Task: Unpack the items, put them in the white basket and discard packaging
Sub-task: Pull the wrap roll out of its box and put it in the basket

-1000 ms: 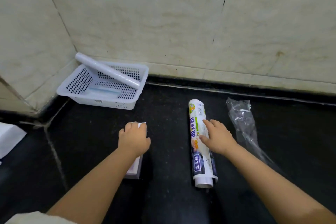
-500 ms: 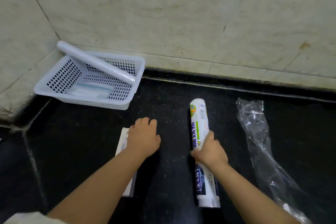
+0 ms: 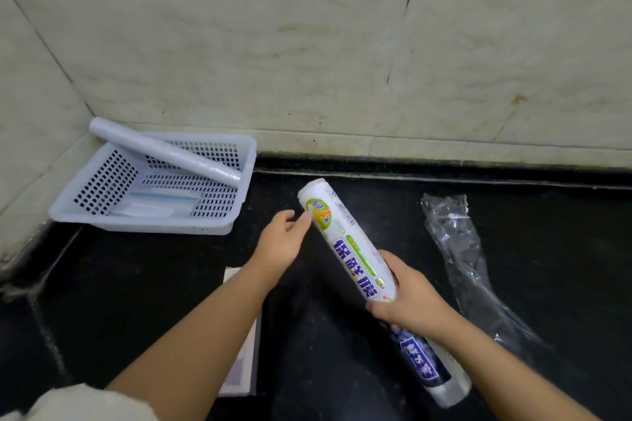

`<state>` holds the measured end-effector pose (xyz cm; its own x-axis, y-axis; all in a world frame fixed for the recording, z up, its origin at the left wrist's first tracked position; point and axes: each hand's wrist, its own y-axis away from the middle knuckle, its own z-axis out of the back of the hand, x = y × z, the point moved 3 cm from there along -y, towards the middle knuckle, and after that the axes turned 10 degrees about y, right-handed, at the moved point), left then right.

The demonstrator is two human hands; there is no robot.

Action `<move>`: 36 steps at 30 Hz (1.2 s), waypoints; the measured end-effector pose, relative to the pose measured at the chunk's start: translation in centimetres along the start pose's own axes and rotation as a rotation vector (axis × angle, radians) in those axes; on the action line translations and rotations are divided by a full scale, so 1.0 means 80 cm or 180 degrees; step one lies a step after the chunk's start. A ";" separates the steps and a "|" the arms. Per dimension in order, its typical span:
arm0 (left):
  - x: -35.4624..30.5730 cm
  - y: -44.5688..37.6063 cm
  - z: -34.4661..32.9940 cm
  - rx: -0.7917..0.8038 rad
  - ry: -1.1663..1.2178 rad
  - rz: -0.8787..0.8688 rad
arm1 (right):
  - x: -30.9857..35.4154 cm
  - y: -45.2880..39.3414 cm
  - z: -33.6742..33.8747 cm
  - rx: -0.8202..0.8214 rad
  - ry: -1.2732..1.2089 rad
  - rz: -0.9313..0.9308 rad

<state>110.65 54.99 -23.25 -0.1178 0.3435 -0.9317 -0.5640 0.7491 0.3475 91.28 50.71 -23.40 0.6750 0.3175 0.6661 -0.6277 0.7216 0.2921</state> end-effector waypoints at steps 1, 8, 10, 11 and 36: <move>-0.009 0.001 0.001 0.0077 0.0501 0.0102 | 0.007 0.004 0.004 0.0062 -0.0005 0.0103; -0.048 0.020 0.041 0.0380 0.1826 0.0234 | 0.043 0.010 0.007 0.0387 -0.0172 0.0608; -0.057 0.027 0.057 0.0575 0.1946 0.0283 | 0.052 0.009 0.005 0.0475 -0.0174 0.0743; -0.062 0.031 0.066 0.0620 0.1932 0.0255 | 0.057 0.007 0.005 0.0505 -0.0161 0.0806; -0.050 0.030 0.075 -0.0141 0.0924 0.0089 | 0.014 -0.010 -0.005 -0.1359 -0.0501 0.0436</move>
<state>114.69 58.83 -18.09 -0.3591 0.1823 -0.9153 -0.5917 0.7140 0.3744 92.70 50.75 -23.20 0.5095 0.3541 0.7842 -0.4690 0.8784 -0.0920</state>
